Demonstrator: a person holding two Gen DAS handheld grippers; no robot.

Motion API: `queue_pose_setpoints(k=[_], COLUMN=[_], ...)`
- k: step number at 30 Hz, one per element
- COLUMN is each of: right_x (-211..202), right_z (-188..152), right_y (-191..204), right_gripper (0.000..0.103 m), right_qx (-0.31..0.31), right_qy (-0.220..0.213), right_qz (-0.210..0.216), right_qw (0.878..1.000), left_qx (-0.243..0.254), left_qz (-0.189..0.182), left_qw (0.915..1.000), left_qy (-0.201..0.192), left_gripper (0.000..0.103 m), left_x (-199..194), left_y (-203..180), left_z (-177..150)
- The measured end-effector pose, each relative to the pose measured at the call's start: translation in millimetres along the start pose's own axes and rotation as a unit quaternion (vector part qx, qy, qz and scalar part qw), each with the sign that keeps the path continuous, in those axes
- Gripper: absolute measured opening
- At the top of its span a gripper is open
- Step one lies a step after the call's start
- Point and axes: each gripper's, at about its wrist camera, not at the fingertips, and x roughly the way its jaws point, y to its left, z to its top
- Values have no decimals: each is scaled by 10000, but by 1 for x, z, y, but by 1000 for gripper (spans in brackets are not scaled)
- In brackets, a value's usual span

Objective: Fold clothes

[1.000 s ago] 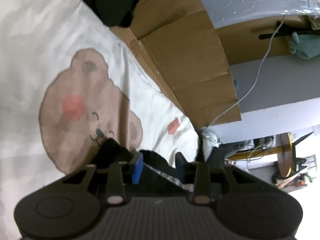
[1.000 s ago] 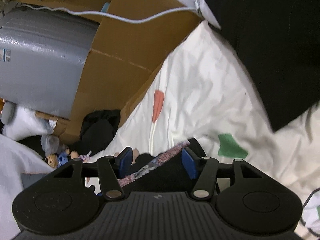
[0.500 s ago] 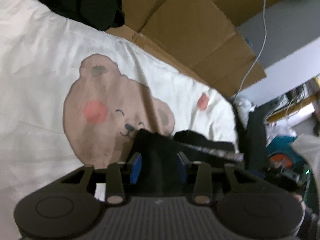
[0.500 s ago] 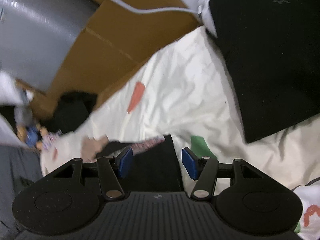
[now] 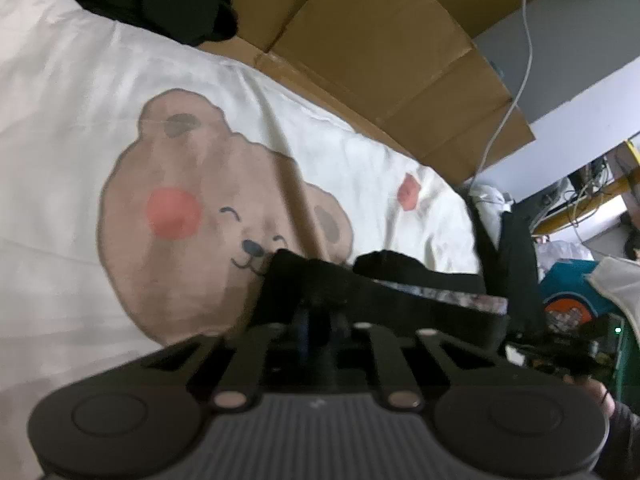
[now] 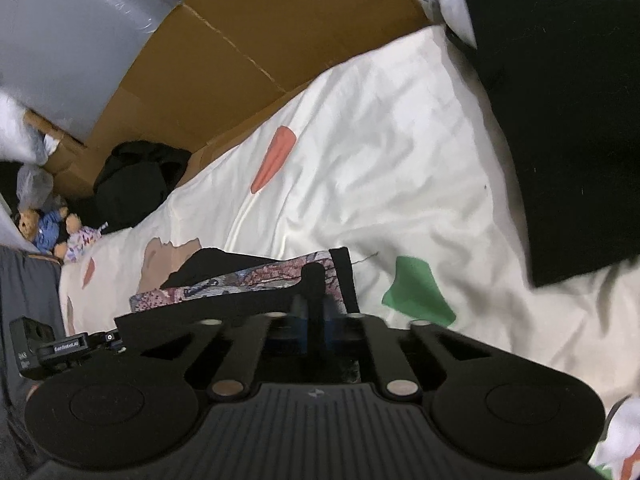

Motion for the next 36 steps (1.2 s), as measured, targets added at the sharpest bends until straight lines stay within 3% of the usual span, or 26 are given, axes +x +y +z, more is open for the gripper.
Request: queue_pose_setpoints(k=[6,12,26,29,31,32,34,36], right_x=[-15,-24,28,36,34,32,27,21], right_z=[7,15,18,17,15,15,14,12], right_y=[2,2,-7,-7,-8,-8,-9,-11], right_gripper=[3,3,3,5,12,17,44,50], right_qx=[-125,-134,-53,-49,146,172,218,271], right_qy=[-355,-515,-326,-157,-204,-224,-270,-329], right_qz=[36,50,-315,-343,-340,-331,-290,-222], right_qw=[9993,9986,9990,9993,9991,9991,9990,9988], left_qx=[-110,-170,-43,-94,-171,-196,-205,-139], left_qz=[-29,139,831,897,944,960,923,942], left_qw=[9993,9988,9963,9957,9952,9950,9954,9953], left_qy=[-363,-446,-237,-197,-212,-209,-167,-144], left_gripper=[1,1,2,8,15,23,38,43], left_x=[-22,-31,9,8,3,1,-2,-5], left_y=[7,11,13,14,14,13,13,11], left_z=[1,6,3,1,0,-1,-2,-4])
